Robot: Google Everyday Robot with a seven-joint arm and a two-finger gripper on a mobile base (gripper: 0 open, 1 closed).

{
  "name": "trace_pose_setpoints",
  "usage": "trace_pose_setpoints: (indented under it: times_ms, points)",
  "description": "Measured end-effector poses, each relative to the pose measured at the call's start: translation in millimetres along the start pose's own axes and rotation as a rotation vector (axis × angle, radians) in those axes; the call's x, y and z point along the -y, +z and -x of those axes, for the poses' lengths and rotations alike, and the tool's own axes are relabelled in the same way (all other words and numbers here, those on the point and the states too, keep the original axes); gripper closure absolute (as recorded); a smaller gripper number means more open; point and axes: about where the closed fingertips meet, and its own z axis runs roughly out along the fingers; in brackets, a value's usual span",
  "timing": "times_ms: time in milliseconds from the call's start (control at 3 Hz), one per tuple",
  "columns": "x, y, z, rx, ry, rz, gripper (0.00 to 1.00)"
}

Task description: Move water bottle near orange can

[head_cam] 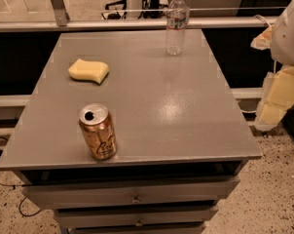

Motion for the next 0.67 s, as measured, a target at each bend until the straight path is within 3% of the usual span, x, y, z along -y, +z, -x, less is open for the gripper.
trace_pose_setpoints:
  times_ms: [333,667]
  points:
    - [0.0,0.0,0.0,0.0,0.0,0.0,0.0]
    - [7.8,4.4,3.3,0.045,-0.007,-0.012,0.0]
